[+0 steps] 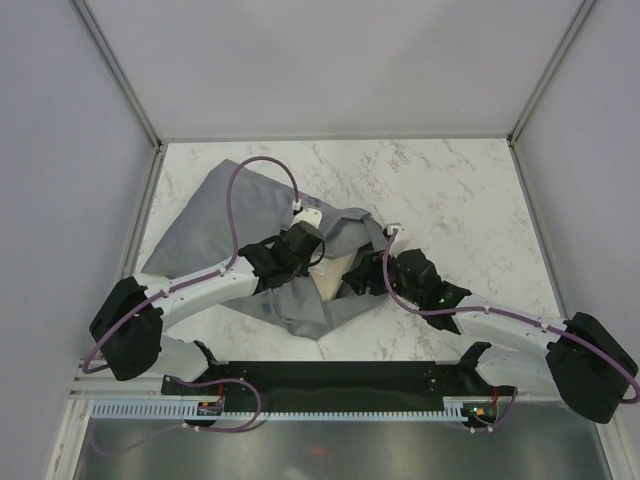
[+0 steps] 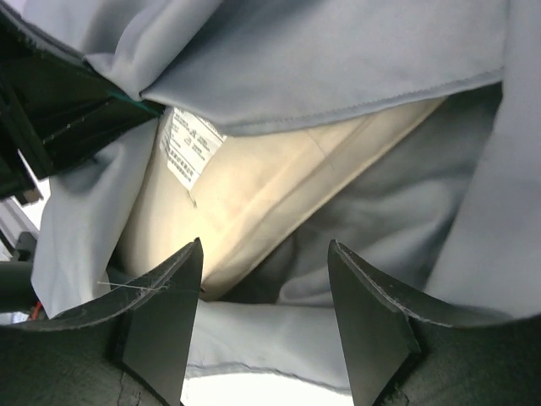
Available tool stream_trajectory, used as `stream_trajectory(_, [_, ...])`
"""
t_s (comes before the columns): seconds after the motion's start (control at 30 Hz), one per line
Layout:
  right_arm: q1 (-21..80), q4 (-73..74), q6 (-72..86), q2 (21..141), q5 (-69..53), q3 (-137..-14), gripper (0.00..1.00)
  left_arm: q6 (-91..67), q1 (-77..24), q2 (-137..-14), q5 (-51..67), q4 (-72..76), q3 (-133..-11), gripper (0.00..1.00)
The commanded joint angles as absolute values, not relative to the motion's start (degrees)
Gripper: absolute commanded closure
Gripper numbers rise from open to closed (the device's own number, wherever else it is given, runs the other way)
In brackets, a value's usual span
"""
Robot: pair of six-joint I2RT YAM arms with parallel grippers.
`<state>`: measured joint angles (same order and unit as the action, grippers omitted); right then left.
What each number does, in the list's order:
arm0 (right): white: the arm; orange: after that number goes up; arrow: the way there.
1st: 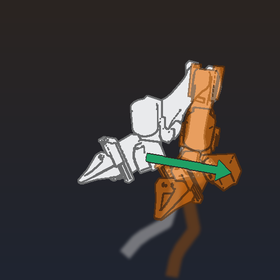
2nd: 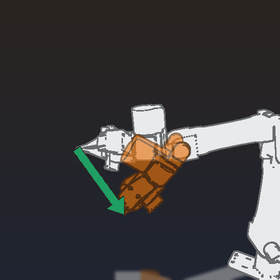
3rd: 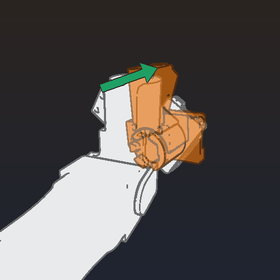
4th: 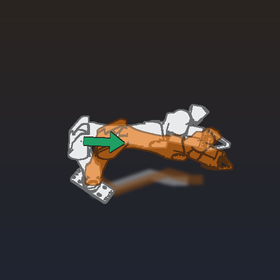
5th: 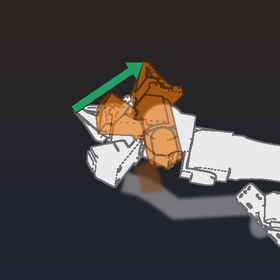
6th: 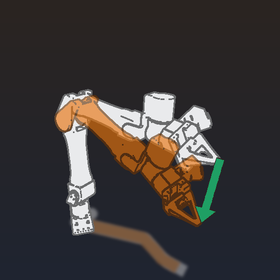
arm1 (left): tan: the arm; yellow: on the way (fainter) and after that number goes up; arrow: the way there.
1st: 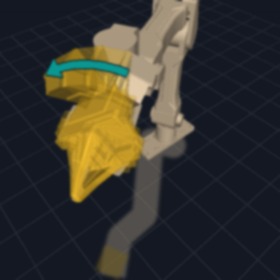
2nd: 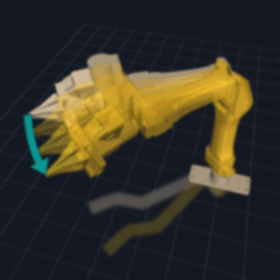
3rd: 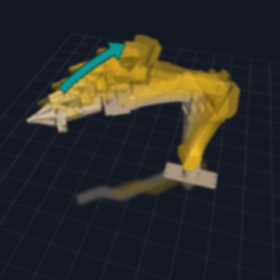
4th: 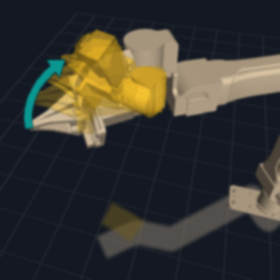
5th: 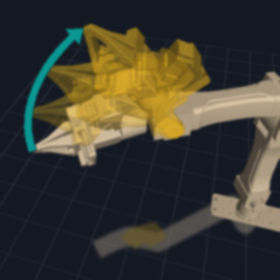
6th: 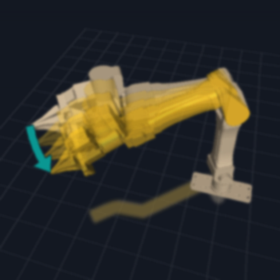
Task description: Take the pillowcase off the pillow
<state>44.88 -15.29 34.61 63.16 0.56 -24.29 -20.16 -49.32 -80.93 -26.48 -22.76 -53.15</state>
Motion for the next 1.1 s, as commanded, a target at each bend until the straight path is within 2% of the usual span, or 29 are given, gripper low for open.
stream_trajectory(0.0, [45.44,-26.79,39.02,66.7,-1.93,-23.82,0.31,-23.38,-49.22,-78.23,-24.96,-21.97,-51.59,0.98])
stream_trajectory(0.47, [48.16,-43.93,45.08,91.92,-5.71,-29.09,0.33,-23.38,-49.13,-73.39,-22.15,-20.3,-48.69,0.98])
stream_trajectory(0.5, [48.25,-47.16,45.78,92.89,-6.5,-29.44,0.37,-23.2,-49.13,-73.04,-22.06,-19.78,-48.52,0.98])
stream_trajectory(0.53, [48.25,-48.76,47.18,94.29,-7.72,-29.7,0.52,-23.12,-49.13,-72.69,-21.97,-19.6,-47.91,0.98])
stream_trajectory(0.6, [48.25,-51.4,48.33,95.01,-8.61,-29.97,0.75,-22.94,-49.13,-72.51,-22.5,-19.51,-47.46,0.98])
stream_trajectory(0.63, [48.25,-52.55,48.6,95.1,-8.79,-30.32,0.96,-22.94,-49.13,-72.42,-23.02,-19.6,-46.94,0.98])
stream_trajectory(0.67, [48.34,-52.47,48.6,94.4,-8.53,-30.58,1.0,-22.94,-49.04,-72.25,-23.2,-19.6,-46.59,0.98])
stream_trajectory(1.07, [46.85,-31.04,37.01,73.4,10.28,-35.59,1.0,-23.64,-48.96,-65.14,-25.75,-22.76,-44.56,0.98])
